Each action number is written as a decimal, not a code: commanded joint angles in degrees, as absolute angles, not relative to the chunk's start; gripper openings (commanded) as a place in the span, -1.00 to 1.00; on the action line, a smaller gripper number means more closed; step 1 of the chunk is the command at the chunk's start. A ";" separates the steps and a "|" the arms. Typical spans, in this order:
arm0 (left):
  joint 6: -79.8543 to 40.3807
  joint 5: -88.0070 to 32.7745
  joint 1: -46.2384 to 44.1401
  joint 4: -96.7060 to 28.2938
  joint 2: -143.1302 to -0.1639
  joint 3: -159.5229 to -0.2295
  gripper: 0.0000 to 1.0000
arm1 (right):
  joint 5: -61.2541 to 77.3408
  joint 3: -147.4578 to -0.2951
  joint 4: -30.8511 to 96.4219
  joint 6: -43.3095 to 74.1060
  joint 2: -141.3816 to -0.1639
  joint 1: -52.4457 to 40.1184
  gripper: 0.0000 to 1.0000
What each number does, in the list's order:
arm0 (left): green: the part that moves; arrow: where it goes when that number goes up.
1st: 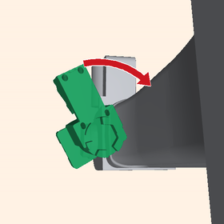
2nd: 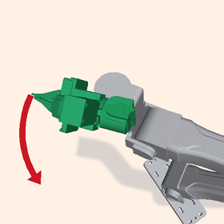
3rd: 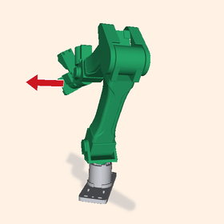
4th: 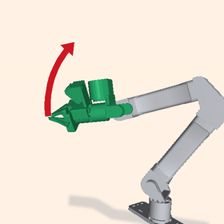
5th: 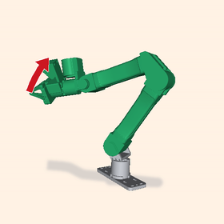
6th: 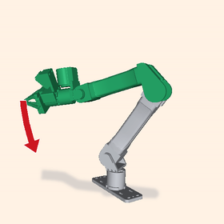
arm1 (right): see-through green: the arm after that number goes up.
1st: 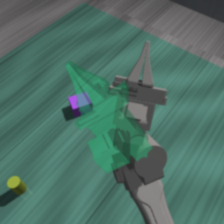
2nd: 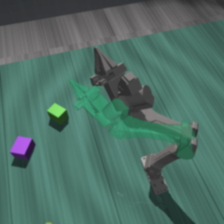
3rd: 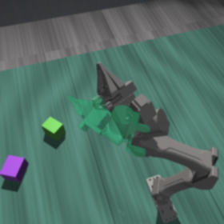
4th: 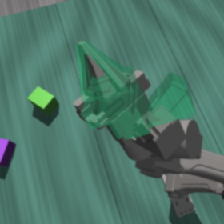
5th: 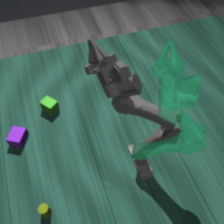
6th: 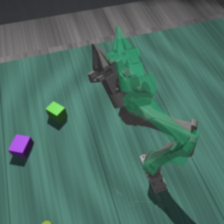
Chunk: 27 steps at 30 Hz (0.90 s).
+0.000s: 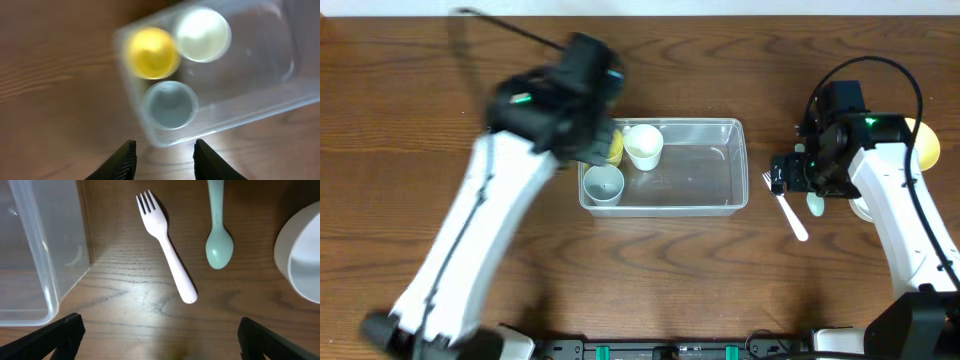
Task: Pack container
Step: 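Place grey cup with left gripper in container's front-left corner, then retract left arm and grasp the grey bowl with the right gripper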
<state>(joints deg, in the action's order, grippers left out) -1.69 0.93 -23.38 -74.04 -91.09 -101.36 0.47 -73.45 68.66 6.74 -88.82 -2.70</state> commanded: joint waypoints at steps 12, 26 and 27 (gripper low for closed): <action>0.34 -17.06 5.76 -63.13 -80.12 -89.54 -0.17 | -5.80 -101.36 65.54 4.64 -93.71 4.29 0.98; 0.36 -17.15 6.72 -57.06 -80.34 -76.82 -0.08 | -6.02 -101.34 64.40 2.46 -121.19 7.66 0.98; 0.36 -17.15 6.72 -57.06 -80.36 -76.82 -0.05 | -6.00 -101.34 64.05 2.46 -122.63 7.66 0.99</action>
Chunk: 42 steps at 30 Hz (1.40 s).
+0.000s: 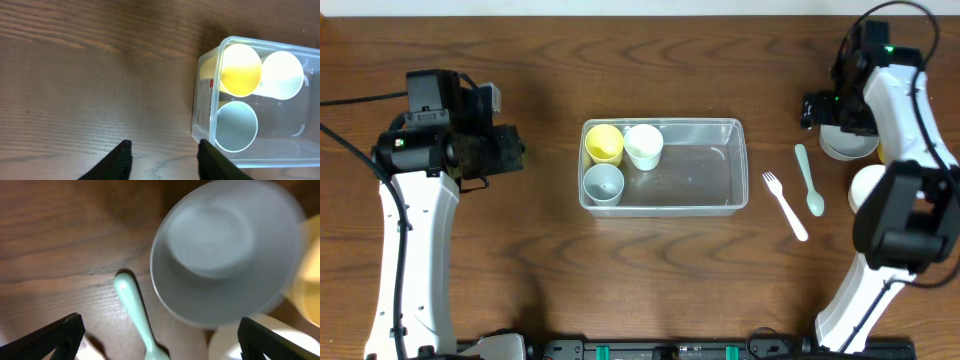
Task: Pack container
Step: 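Retract left arm and grasp the grey bowl with the right gripper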
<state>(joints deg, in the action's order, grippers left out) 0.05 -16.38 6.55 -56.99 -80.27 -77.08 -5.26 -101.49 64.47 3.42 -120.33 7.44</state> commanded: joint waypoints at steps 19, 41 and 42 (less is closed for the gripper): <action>0.38 -17.12 6.72 -57.65 -80.38 -76.82 0.43 | -5.76 -101.34 63.81 2.50 -128.11 7.53 -0.01; 0.36 -17.12 6.72 -57.78 -80.38 -76.82 0.43 | -5.80 -101.71 61.52 2.46 -127.57 6.85 -0.98; 0.36 -17.12 6.72 -57.76 -80.38 -76.82 0.43 | -5.80 -102.00 61.73 2.46 -127.15 6.68 -0.98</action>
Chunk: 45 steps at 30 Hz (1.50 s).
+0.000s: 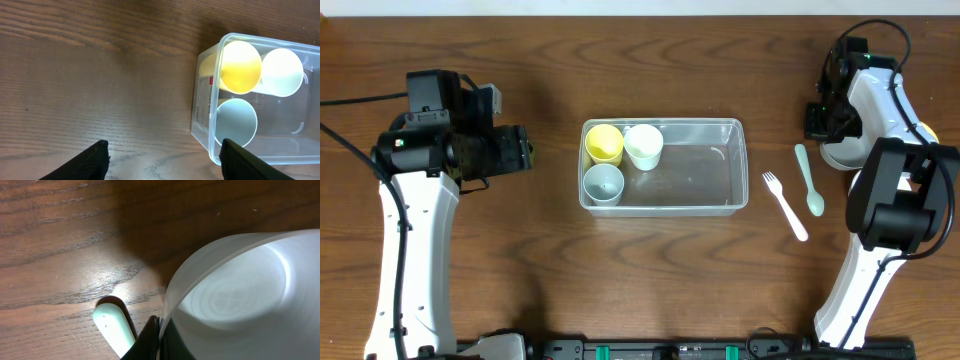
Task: Pack container
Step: 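Retract left arm and grasp the grey bowl with the right gripper, then place grey bowl with right gripper in container's right half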
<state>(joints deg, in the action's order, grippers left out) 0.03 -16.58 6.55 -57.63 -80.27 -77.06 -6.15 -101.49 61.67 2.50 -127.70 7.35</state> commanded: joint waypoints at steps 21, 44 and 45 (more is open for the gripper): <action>0.36 -17.12 6.72 -57.74 -80.38 -76.82 0.43 | 1.74 -111.11 74.17 -5.78 -98.91 -20.62 -0.98; 0.36 -17.12 6.72 -57.76 -80.38 -76.82 0.43 | 1.48 -89.82 59.40 -0.51 -111.13 -29.50 -0.98; 0.36 -17.12 6.72 -57.76 -80.38 -76.82 0.43 | 1.50 -89.82 59.35 -0.86 -111.85 -29.32 -0.97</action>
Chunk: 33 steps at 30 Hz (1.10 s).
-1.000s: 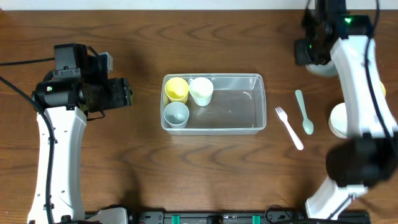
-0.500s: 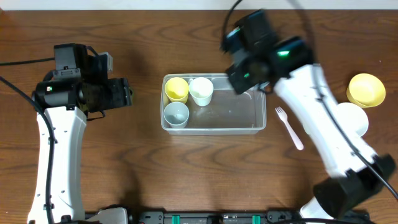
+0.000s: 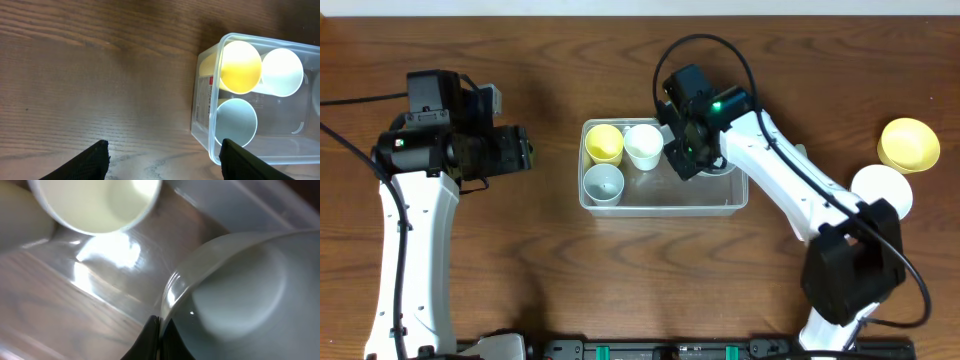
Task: Pack container
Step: 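Place grey bowl with right gripper in container's right half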
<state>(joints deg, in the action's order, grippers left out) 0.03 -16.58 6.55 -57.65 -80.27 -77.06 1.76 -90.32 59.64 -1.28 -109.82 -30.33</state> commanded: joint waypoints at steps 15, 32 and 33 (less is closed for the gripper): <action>0.36 -17.12 6.72 -57.76 -80.38 -76.82 0.43 | -2.17 -89.84 56.97 -1.39 -116.71 -29.19 -0.16; 0.36 -17.12 6.72 -58.13 -80.38 -76.82 0.43 | -10.31 -102.54 60.77 6.92 -96.07 -17.45 0.42; 0.36 -17.15 6.72 -58.13 -80.38 -76.82 0.43 | -10.31 -102.54 62.28 9.72 -94.35 -14.17 0.42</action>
<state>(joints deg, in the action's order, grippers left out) 0.03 -16.58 6.55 -58.04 -80.27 -77.06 -7.42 -101.30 60.31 3.05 -99.96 -20.78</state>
